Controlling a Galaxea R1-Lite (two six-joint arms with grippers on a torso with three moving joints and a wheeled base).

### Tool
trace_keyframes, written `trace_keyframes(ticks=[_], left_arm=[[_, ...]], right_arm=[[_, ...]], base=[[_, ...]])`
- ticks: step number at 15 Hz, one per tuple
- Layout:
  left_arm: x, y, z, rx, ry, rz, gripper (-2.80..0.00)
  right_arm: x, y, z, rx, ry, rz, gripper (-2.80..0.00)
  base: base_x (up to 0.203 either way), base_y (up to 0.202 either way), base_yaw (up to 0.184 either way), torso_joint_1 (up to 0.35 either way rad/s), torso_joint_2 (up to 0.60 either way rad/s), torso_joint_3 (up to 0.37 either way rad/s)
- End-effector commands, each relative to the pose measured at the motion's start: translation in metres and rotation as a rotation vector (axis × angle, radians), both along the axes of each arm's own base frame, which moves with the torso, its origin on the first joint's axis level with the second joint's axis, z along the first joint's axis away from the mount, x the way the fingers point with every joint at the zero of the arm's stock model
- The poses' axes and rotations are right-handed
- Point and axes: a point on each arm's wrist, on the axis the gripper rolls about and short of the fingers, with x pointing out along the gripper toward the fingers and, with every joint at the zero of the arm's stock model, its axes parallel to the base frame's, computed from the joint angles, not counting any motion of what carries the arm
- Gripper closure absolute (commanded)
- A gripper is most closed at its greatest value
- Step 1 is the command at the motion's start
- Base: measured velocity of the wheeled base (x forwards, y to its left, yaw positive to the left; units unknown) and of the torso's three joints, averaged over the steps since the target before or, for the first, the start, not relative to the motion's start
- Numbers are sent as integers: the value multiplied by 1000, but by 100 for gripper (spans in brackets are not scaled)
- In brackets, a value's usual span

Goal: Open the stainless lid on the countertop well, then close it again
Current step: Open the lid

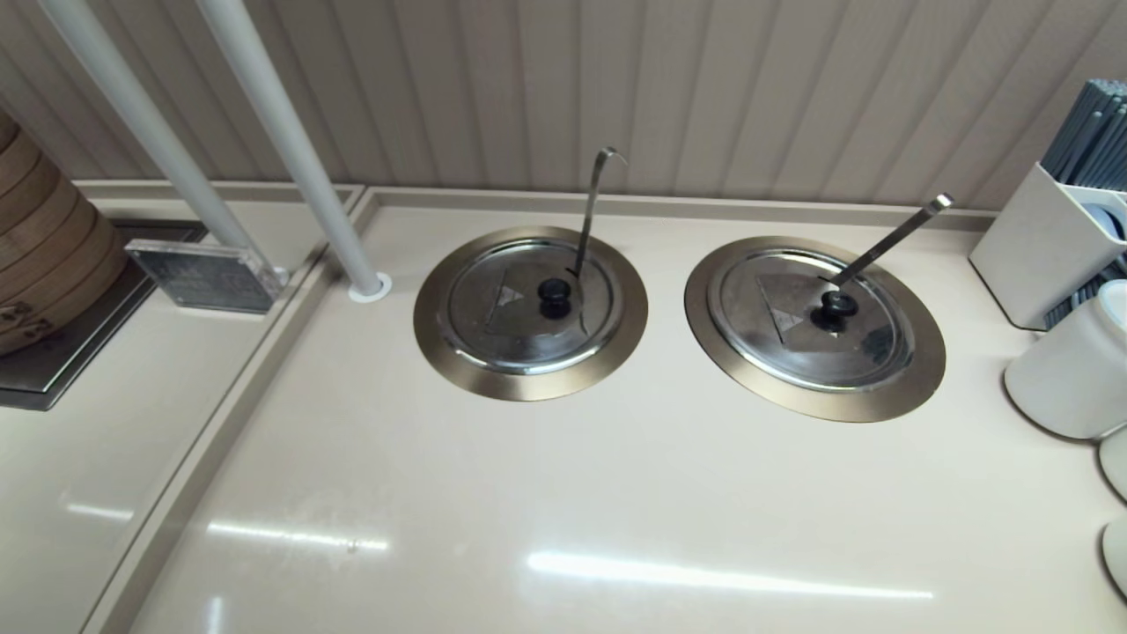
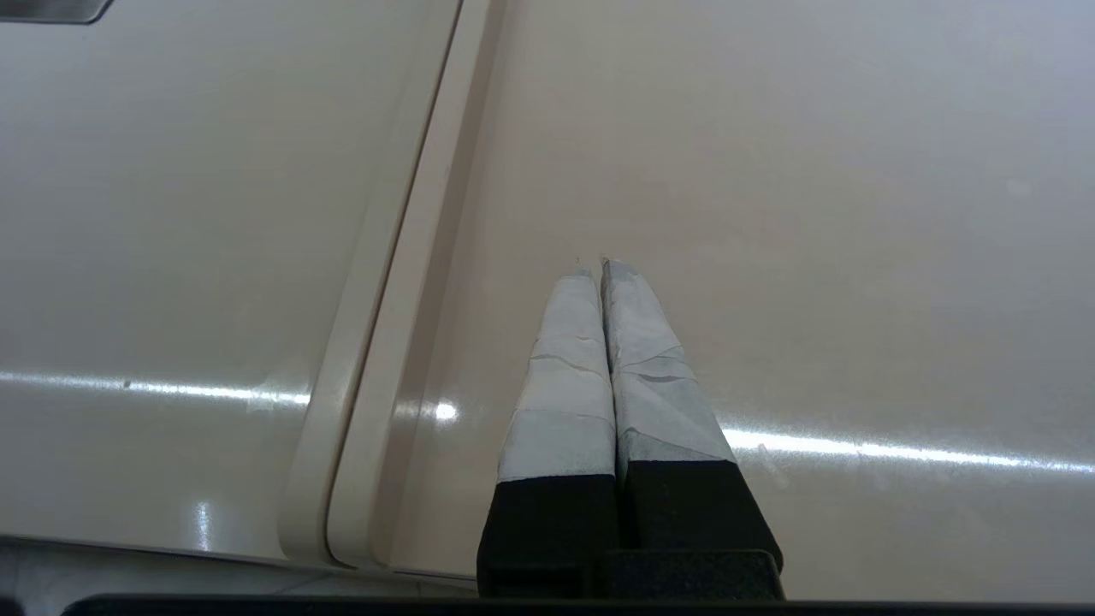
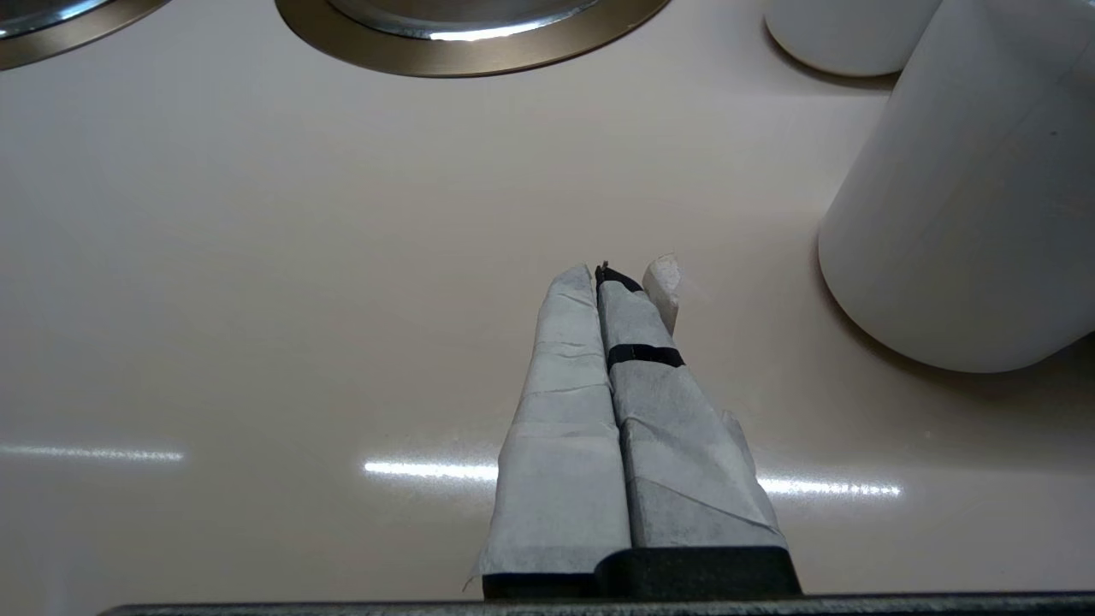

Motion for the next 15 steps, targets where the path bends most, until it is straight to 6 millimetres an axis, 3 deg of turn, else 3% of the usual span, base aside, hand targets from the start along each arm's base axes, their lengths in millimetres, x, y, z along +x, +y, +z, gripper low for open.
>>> trace_keyframes(ticks=[1, 13, 15], left_arm=[[0, 0, 0, 3, 0, 0, 0], [0, 0, 0, -14, 0, 4, 0], [-3, 0, 13, -22, -56, -2, 0]], right_arm=[[0, 0, -1, 0, 4, 0, 0], [0, 0, -1, 0, 4, -1, 0], [0, 0, -1, 0, 4, -1, 0]], base=[[0, 0, 0, 0, 0, 0], [0, 0, 0, 0, 0, 0], [0, 0, 0, 0, 0, 0]])
